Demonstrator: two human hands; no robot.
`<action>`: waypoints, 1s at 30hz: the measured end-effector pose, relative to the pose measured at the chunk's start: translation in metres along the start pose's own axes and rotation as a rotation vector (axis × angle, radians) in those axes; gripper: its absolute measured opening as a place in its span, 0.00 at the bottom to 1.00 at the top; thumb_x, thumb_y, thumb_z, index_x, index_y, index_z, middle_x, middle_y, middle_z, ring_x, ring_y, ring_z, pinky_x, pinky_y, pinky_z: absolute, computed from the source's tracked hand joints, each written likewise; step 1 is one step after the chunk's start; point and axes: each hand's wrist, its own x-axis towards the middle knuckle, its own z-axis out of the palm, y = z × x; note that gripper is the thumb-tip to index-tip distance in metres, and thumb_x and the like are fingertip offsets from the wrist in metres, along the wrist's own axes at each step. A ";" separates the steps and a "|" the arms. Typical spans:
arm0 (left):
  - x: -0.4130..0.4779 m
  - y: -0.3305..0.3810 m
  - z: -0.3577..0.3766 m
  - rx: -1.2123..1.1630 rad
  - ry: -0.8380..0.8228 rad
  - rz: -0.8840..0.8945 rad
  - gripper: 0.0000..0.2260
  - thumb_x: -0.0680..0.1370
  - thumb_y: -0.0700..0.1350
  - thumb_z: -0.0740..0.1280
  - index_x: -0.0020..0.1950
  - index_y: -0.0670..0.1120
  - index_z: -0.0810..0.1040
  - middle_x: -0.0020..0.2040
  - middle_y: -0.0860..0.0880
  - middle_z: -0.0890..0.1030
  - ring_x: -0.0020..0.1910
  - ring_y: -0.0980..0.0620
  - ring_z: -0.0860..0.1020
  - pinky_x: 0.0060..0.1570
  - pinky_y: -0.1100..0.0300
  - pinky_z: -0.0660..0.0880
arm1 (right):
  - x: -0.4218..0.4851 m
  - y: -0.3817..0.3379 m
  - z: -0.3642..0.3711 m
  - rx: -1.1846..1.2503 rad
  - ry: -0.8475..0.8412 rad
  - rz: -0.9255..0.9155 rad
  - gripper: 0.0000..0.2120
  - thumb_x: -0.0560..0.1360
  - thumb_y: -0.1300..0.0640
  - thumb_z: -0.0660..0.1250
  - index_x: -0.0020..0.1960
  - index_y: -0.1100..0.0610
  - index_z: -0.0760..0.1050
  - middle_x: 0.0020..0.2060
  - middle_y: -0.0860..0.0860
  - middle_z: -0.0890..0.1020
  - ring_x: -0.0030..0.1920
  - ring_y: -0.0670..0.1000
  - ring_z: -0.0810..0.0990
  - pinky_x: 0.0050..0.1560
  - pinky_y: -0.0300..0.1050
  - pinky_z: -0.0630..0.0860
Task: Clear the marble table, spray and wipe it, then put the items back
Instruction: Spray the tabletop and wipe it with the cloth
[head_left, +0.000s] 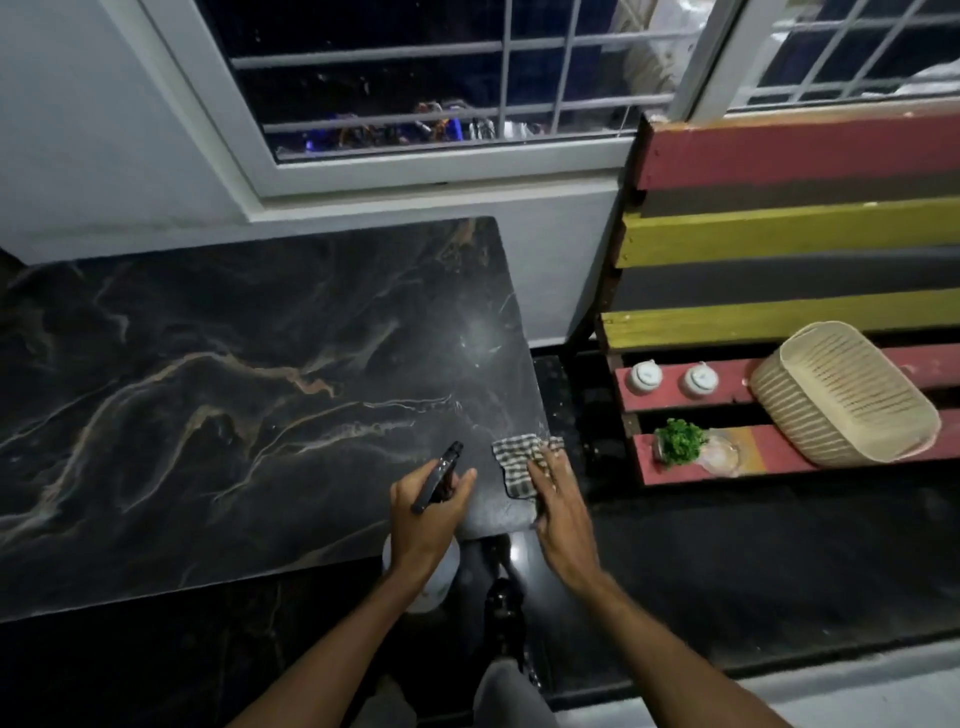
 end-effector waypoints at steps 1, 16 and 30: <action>0.006 0.003 0.002 -0.004 0.012 -0.012 0.15 0.74 0.38 0.77 0.31 0.39 0.75 0.26 0.46 0.77 0.27 0.48 0.76 0.29 0.60 0.71 | 0.024 -0.002 -0.003 -0.002 0.013 0.010 0.32 0.75 0.70 0.61 0.78 0.55 0.63 0.81 0.50 0.55 0.82 0.52 0.49 0.81 0.55 0.56; 0.068 -0.010 -0.061 0.099 0.265 -0.046 0.14 0.74 0.38 0.77 0.32 0.40 0.76 0.28 0.48 0.77 0.30 0.45 0.78 0.34 0.50 0.77 | 0.151 -0.080 0.047 0.065 -0.118 -0.008 0.28 0.81 0.65 0.56 0.79 0.55 0.58 0.80 0.53 0.56 0.81 0.54 0.53 0.77 0.46 0.55; 0.091 -0.100 -0.228 0.057 0.435 -0.153 0.14 0.75 0.49 0.73 0.34 0.41 0.78 0.29 0.46 0.80 0.31 0.45 0.81 0.34 0.45 0.79 | 0.182 -0.201 0.168 -0.061 -0.186 -0.259 0.32 0.73 0.73 0.59 0.76 0.57 0.67 0.80 0.55 0.57 0.81 0.55 0.55 0.80 0.49 0.56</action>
